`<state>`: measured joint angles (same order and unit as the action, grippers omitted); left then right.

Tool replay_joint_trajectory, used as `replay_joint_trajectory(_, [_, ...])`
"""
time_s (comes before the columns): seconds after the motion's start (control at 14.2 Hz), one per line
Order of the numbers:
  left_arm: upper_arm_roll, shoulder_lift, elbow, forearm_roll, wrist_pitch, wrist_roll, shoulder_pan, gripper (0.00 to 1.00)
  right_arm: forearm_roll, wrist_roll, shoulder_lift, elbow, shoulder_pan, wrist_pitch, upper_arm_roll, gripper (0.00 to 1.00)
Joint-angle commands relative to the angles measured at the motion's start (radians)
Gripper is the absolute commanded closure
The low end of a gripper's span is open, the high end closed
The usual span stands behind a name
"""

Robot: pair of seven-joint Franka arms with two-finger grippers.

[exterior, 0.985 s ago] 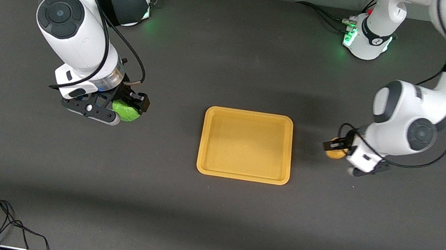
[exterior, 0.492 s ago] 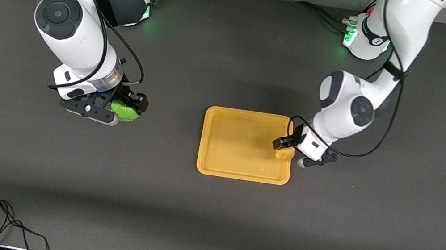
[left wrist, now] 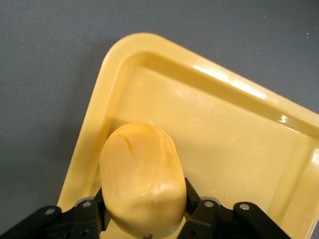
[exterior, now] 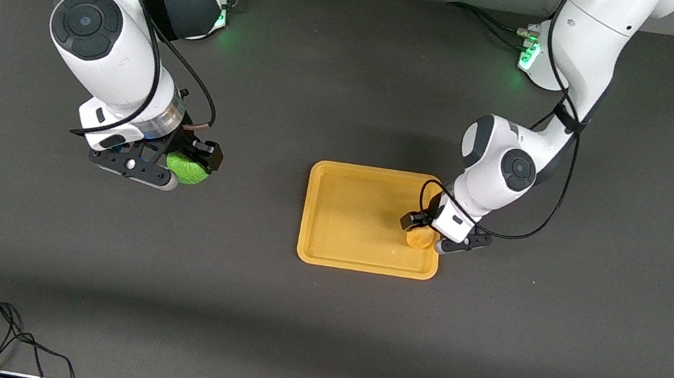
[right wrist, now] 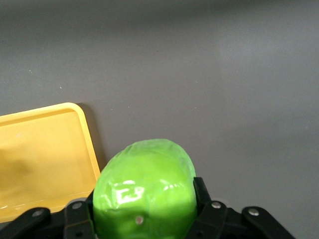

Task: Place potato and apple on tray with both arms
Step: 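Carry the potato with the left gripper onto the tray and release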

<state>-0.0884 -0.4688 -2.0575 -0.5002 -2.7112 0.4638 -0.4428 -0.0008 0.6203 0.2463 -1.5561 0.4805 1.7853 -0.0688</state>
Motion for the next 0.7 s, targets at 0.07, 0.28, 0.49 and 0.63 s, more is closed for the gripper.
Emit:
replay_joint_trajectory(0.07, [0.012, 0.004, 0.014, 0.022, 0.042, -0.008, -0.011, 0.01, 0.021, -0.024, 0.002, 0.016, -0.002, -0.018, -0.005, 0.56])
replay_joint_trajectory(0.28, [0.013, 0.010, 0.014, 0.031, 0.109, -0.004, -0.004, 0.00, 0.021, -0.024, 0.002, 0.016, -0.002, -0.018, -0.005, 0.56])
replay_joint_trajectory(0.49, [0.019, 0.016, 0.016, 0.037, 0.169, -0.004, -0.002, 0.00, 0.021, -0.024, 0.002, 0.016, -0.002, -0.018, -0.005, 0.56])
replay_joint_trajectory(0.63, [0.032, 0.035, 0.020, 0.058, 0.229, -0.004, 0.004, 0.00, 0.021, -0.024, 0.002, 0.016, -0.002, -0.018, -0.003, 0.56])
